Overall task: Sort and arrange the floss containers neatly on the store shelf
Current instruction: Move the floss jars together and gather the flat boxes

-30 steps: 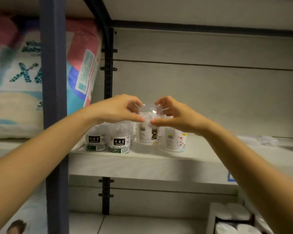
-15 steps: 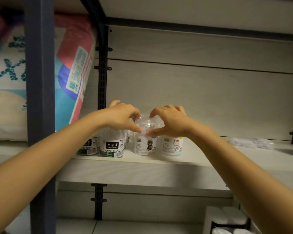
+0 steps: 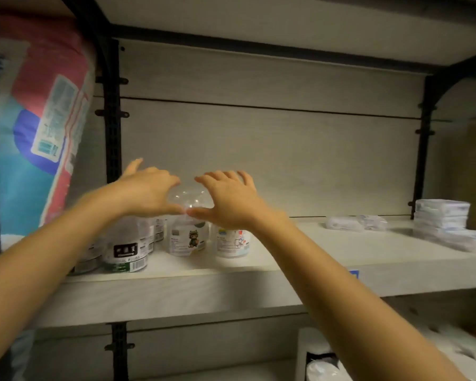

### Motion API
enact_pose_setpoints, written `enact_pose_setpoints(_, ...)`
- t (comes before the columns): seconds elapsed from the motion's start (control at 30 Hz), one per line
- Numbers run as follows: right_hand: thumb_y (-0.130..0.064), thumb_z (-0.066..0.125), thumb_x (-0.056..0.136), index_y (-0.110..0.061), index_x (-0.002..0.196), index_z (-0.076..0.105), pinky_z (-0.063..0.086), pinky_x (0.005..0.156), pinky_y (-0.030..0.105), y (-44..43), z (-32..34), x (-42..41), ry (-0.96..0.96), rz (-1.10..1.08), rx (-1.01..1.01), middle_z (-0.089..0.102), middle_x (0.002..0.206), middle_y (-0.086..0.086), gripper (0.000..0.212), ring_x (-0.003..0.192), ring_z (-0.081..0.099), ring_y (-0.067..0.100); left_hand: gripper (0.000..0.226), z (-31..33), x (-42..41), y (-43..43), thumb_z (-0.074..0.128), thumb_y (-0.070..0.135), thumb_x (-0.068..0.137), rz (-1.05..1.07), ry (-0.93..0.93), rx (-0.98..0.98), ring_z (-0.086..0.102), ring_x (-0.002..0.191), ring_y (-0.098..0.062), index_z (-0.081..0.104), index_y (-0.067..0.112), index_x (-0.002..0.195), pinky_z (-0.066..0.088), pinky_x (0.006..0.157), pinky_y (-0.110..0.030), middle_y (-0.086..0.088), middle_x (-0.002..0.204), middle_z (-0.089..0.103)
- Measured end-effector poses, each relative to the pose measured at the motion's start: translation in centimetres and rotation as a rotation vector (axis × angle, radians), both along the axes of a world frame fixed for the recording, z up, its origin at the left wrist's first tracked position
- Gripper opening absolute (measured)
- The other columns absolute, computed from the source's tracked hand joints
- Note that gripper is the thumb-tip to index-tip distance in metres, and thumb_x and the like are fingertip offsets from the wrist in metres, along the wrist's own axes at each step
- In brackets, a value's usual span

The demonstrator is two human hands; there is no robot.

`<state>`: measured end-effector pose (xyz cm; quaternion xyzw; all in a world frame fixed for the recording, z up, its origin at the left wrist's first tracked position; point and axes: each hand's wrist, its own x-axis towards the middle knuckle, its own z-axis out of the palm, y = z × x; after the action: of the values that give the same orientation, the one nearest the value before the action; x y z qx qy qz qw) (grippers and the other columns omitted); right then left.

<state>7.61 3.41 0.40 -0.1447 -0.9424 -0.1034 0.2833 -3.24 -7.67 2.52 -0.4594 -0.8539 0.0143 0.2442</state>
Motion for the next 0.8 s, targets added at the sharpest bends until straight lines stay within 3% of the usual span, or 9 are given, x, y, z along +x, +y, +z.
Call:
enact_pose_setpoints(0.1,-0.042,0.05,0.09,-0.026,0.127,0.05,0.021,0.11,0.037,1.0,-1.2,3.8,0.223,0.129,-0.074,0.051,0.133,-0.004,0.041,0.126,0.042,0.018,0.04,-1.0,2.9,0.4,0.052,0.043,0.088,-0.187,0.108,0.417,0.048,0.121,-0.019,0.052,0.024,0.122,0.019,0.112,-0.041,0.002,0.126,0.058)
enact_pose_setpoints(0.2,-0.032,0.055,0.088,-0.027,0.106,0.062,0.039,0.097,0.037,3.3,-2.8,8.2,0.323,0.209,-0.178,0.065,0.109,-0.009,0.02,0.106,0.056,0.014,0.017,-2.7,6.1,2.0,0.054,0.032,0.084,-0.481,0.161,0.718,0.06,0.084,-0.025,0.064,0.019,0.087,0.042,0.082,-0.039,0.002,0.084,0.066)
enact_pose_setpoints(0.37,-0.027,0.058,0.086,-0.024,0.089,0.067,0.051,0.079,0.032,9.5,-4.4,15.2,0.301,0.204,-0.353,0.069,0.086,-0.009,0.009,0.081,0.062,0.004,0.026,-5.1,11.7,6.6,0.043,0.038,0.078,-0.638,-0.004,0.74,0.053,0.062,-0.015,0.063,0.021,0.075,0.044,0.061,-0.031,0.01,0.065,0.057)
enact_pose_setpoints(0.53,-0.024,0.058,0.086,-0.024,0.088,0.068,0.049,0.077,0.028,17.8,-3.4,19.7,0.144,0.123,-0.415,0.067,0.083,-0.01,0.01,0.079,0.061,0.007,0.024,-6.3,15.7,13.4,0.049,0.041,0.077,-0.595,-0.168,0.678,0.056,0.063,-0.011,0.067,0.025,0.078,0.048,0.061,-0.032,0.011,0.066,0.062)
enact_pose_setpoints(0.67,-0.022,0.056,0.089,-0.015,0.113,0.064,0.041,0.084,0.023,24.7,-1.0,19.1,-0.042,-0.02,-0.381,0.067,0.11,0.002,0.026,0.101,0.06,0.017,0.009,-6.1,16.7,18.5,0.061,0.027,0.084,-0.511,-0.279,0.561,0.06,0.07,-0.016,0.065,0.026,0.077,0.045,0.065,-0.029,0.005,0.071,0.067)
enact_pose_setpoints(0.73,-0.026,0.055,0.09,-0.011,0.128,0.052,0.039,0.095,0.027,27.2,-0.5,17.5,-0.184,-0.102,-0.33,0.057,0.13,0.007,0.041,0.119,0.052,0.024,0.011,-6.5,16.7,19.8,0.062,0.025,0.083,-0.464,-0.303,0.498,0.06,0.069,-0.014,0.061,0.031,0.074,0.044,0.064,-0.028,0.008,0.07,0.066)
enact_pose_setpoints(0.8,-0.034,0.055,0.09,-0.007,0.135,0.043,0.038,0.102,0.033,29.0,-0.7,16.0,-0.306,-0.187,-0.298,0.048,0.138,0.011,0.054,0.125,0.046,0.029,0.013,-6.7,16.5,20.3,0.062,0.022,0.082,-0.427,-0.35,0.447,0.059,0.07,-0.013,0.06,0.032,0.074,0.043,0.064,-0.027,0.009,0.071,0.064)
